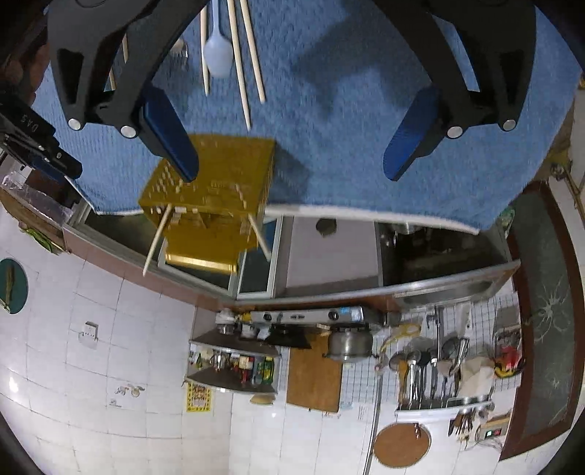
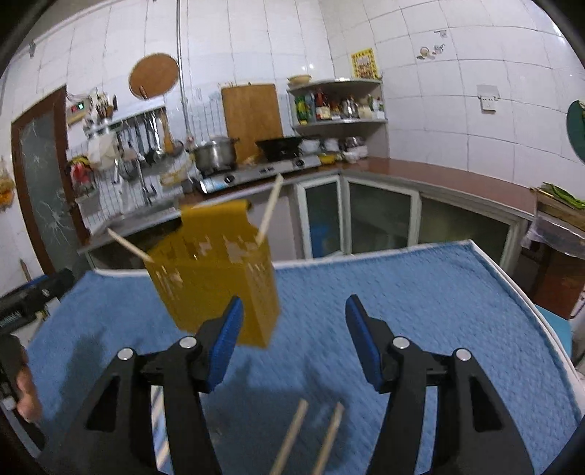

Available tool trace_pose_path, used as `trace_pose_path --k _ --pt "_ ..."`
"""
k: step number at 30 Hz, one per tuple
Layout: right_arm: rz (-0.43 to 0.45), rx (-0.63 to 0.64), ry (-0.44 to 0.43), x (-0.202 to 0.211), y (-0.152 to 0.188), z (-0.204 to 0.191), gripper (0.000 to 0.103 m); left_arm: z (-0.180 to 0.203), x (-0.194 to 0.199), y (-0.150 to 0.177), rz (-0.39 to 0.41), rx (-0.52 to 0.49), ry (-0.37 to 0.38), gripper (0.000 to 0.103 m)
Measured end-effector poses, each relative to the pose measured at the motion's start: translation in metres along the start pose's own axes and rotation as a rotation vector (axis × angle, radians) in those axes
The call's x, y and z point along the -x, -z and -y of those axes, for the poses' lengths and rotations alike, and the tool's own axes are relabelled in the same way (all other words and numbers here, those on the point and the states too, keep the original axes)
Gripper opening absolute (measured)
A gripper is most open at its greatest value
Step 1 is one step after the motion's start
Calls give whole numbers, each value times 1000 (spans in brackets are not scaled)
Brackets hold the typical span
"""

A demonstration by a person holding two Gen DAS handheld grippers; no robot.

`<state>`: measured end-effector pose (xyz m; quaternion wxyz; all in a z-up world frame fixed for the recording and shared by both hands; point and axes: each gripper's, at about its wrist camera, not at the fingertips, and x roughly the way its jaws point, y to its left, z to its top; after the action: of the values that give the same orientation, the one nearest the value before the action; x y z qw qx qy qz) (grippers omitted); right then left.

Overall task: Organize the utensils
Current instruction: 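Lower the left gripper onto a chopstick while the right gripper grasps another chopstick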

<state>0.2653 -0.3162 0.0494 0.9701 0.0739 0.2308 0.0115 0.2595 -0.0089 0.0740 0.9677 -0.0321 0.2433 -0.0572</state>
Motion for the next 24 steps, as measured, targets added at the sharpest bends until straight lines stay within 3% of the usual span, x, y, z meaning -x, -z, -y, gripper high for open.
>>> trace_pose_path --k 12,24 --pt "-126 -55 93 11 61 27 58 21 -11 58 -124 -58 -11 98" --pt "-281 -56 143 -21 96 31 57 22 -53 98 -290 -40 -13 98"
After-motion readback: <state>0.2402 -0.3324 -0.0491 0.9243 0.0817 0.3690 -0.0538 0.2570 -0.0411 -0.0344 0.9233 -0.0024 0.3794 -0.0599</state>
